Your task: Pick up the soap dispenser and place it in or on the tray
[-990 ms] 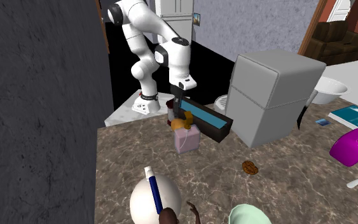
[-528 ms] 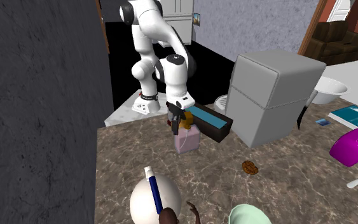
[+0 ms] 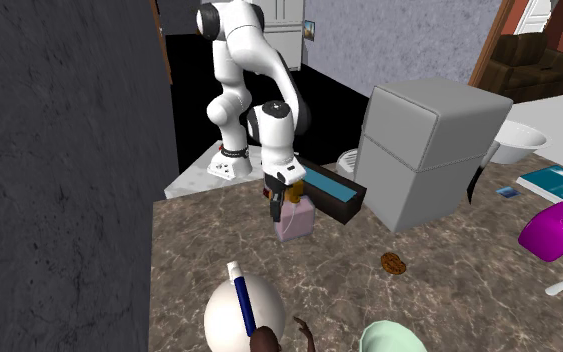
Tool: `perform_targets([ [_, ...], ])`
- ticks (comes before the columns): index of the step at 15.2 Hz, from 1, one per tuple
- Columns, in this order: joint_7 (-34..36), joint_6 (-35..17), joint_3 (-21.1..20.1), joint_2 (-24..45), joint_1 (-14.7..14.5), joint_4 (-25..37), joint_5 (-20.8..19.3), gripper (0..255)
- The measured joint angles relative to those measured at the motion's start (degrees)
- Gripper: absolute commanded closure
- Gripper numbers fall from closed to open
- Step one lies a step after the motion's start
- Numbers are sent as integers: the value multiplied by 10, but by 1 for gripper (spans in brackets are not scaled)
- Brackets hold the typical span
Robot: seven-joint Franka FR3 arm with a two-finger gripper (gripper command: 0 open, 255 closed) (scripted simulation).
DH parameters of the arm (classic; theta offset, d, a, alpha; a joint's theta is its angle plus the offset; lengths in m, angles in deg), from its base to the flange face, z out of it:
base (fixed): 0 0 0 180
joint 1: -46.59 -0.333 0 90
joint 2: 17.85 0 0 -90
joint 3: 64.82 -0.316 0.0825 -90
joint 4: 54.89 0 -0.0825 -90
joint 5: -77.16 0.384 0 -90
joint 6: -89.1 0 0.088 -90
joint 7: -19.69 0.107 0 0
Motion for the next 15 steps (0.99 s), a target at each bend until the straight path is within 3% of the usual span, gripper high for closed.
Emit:
perform_targets([
  [5,-3,-4,-1,4,1,-1,5,0],
  [6,-3,-4,-1,4,1,-1,5,255],
  [15,-3,-4,0,3,1,-1,3,255],
])
